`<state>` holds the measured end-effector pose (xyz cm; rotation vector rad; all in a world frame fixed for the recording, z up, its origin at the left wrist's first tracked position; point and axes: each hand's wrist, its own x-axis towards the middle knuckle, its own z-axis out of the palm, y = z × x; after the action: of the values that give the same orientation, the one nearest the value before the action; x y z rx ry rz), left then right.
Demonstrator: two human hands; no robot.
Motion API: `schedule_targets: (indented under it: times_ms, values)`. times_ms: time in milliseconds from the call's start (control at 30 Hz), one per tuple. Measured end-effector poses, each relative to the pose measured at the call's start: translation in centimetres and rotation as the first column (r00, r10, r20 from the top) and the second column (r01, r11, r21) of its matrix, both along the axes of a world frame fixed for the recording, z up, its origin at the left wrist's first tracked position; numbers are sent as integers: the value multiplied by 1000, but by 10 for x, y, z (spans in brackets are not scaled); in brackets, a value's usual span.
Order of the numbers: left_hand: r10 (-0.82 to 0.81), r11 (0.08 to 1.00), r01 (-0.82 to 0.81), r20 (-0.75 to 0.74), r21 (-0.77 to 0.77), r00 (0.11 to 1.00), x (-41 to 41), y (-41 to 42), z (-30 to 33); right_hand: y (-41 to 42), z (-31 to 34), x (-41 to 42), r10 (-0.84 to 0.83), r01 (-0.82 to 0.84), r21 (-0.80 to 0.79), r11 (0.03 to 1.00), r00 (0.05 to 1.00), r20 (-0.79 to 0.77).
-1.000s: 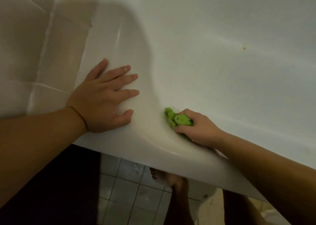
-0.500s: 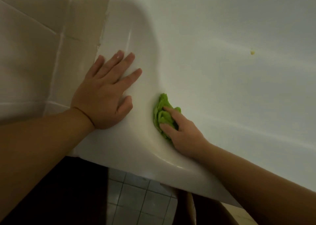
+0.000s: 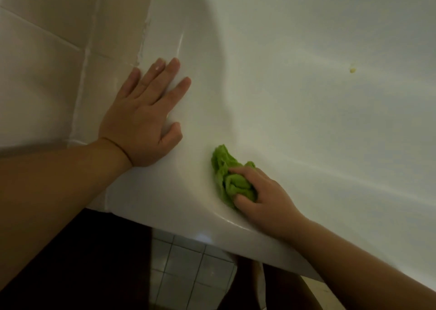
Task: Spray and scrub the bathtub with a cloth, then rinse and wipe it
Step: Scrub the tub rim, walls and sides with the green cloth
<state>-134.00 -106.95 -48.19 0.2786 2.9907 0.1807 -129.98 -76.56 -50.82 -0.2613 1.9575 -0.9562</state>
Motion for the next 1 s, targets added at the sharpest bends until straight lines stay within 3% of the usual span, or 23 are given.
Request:
schedule_targets:
  times_ms: [200, 367, 500, 767, 1000]
  values:
    - [-17, 1000, 17, -14, 3, 1000, -6, -3, 1, -38, 11, 11, 3, -12, -106, 994, 997, -83]
    - [-18, 1000, 19, -27, 10, 999, -16, -7, -1, -102, -41, -22, -396, 392, -77, 917, 917, -53]
    - [-38, 999, 37, -24, -11, 999, -21, -9, -1, -107, -67, -37, -557, 558, 24, 829, 830, -28]
    - [-21, 999, 24, -72, 47, 997, -33, -13, -6, -133, -5, -10, -527, 481, -243, 843, 829, -189]
    - [-48, 999, 48, -1, -8, 999, -46, -11, 0, -115, -96, -67, -662, 652, -120, 748, 747, -64]
